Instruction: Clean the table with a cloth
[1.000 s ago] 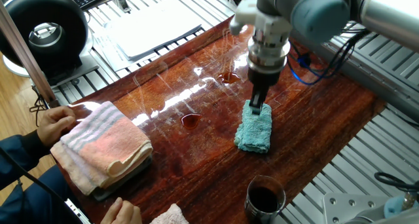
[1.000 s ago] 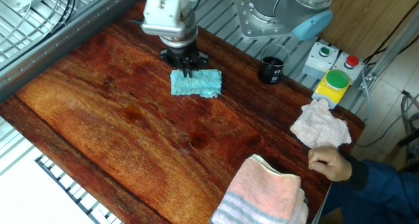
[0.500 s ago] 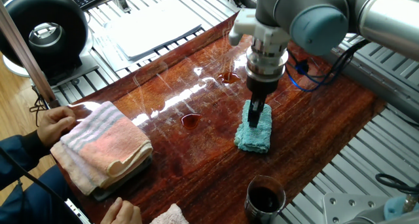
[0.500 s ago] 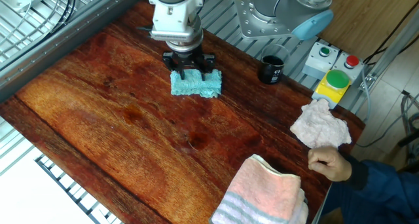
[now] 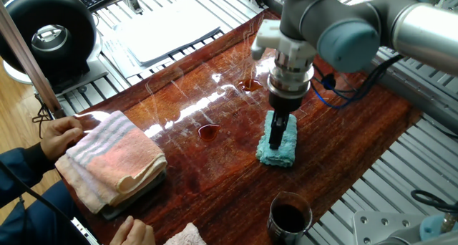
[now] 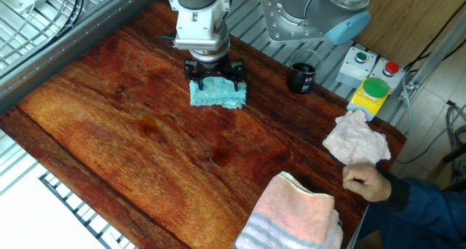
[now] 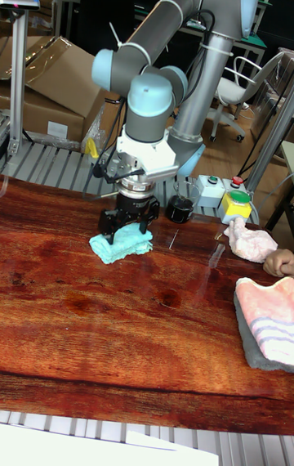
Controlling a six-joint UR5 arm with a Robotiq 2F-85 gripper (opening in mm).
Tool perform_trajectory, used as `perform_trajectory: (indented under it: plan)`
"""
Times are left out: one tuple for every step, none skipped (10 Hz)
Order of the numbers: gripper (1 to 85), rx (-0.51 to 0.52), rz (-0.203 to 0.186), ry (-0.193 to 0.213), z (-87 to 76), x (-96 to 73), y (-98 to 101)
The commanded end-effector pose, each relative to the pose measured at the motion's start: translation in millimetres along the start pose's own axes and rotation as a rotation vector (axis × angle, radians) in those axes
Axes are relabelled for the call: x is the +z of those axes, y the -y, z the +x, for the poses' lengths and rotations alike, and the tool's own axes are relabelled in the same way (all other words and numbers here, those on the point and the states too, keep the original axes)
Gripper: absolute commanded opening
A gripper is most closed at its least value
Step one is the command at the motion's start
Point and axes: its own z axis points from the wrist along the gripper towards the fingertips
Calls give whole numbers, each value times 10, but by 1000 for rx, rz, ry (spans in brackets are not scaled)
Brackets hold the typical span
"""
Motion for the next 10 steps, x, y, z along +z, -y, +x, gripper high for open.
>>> perform_trajectory:
  plan:
    - [850, -32, 32, 33, -40, 106, 130]
    - [813, -45, 61, 30, -29, 92, 221]
    - [743, -51, 97, 33, -31, 68, 338]
    - [653, -56, 130, 29, -17, 44, 442]
    - [590, -54, 159, 14, 19, 25, 523]
    - [503, -45, 169, 10, 24, 14, 549]
    - [340, -22, 188, 5, 22, -8, 595]
    - [57, 34, 233, 9, -15, -58, 690]
    - [10, 58, 249, -1, -50, -104, 627]
    - [10, 91, 239, -14, -107, -140, 483]
